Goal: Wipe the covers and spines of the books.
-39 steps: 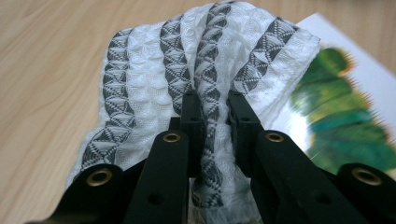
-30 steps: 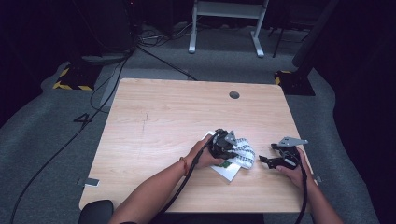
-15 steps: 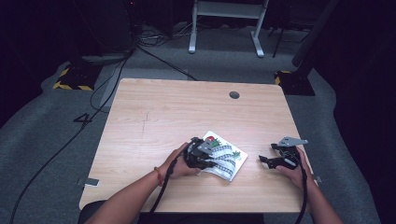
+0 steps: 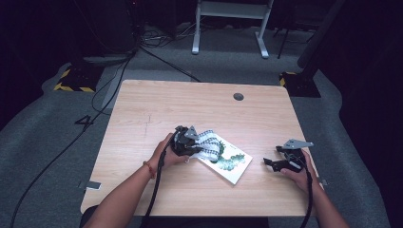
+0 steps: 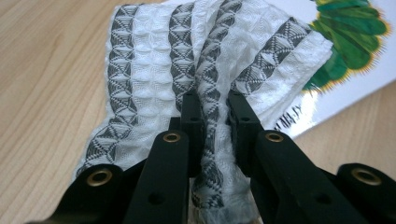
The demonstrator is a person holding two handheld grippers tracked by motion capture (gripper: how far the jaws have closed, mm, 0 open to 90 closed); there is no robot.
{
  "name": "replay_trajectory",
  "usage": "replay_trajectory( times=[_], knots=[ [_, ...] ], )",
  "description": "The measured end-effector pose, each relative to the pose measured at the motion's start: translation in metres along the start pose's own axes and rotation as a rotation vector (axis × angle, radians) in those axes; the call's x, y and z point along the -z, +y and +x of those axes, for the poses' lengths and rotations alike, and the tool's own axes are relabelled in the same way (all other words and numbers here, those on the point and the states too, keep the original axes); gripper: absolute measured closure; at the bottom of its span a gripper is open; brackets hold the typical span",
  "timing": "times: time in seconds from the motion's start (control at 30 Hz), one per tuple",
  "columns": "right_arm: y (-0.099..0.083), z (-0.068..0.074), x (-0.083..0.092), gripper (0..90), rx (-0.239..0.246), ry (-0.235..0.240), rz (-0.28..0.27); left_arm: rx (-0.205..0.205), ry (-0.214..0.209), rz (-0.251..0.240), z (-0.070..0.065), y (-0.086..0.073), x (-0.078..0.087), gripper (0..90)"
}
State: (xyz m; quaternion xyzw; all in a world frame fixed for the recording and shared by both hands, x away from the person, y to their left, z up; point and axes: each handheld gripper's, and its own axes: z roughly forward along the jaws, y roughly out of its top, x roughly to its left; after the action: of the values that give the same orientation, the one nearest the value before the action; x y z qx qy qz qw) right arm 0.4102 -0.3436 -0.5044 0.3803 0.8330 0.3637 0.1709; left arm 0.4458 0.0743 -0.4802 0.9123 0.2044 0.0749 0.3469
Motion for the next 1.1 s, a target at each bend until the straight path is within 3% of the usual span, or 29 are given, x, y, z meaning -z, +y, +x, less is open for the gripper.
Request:
replay_trajectory(
  times=[0.37,0.5,0.67,0.8,0.87,0.93,1.1],
  knots=[
    [0.0,0.0,0.0,15.3,0.001,0.0,0.0,-0.024,0.001,0.031,0.005,0.045,-0.033,80.2],
    [0.0,0.0,0.0,15.2,0.0,0.0,0.0,-0.043,-0.005,0.048,0.001,0.063,-0.047,80.2],
    [0.0,0.0,0.0,15.3,0.0,0.001,-0.001,-0.106,-0.036,0.056,-0.02,0.085,-0.064,80.2],
    [0.0,0.0,0.0,15.2,0.001,0.001,-0.001,-0.173,-0.109,0.035,-0.052,0.098,-0.076,80.2],
    [0.0,0.0,0.0,15.2,0.0,0.001,-0.001,-0.189,-0.122,0.03,-0.059,0.099,-0.077,80.2],
    [0.0,0.0,0.0,15.3,0.0,0.001,-0.001,-0.225,-0.161,0.019,-0.077,0.099,-0.077,80.1],
    [0.0,0.0,0.0,15.3,0.001,0.001,-0.001,-0.236,-0.211,0.008,-0.088,0.084,-0.067,80.1]
  ],
)
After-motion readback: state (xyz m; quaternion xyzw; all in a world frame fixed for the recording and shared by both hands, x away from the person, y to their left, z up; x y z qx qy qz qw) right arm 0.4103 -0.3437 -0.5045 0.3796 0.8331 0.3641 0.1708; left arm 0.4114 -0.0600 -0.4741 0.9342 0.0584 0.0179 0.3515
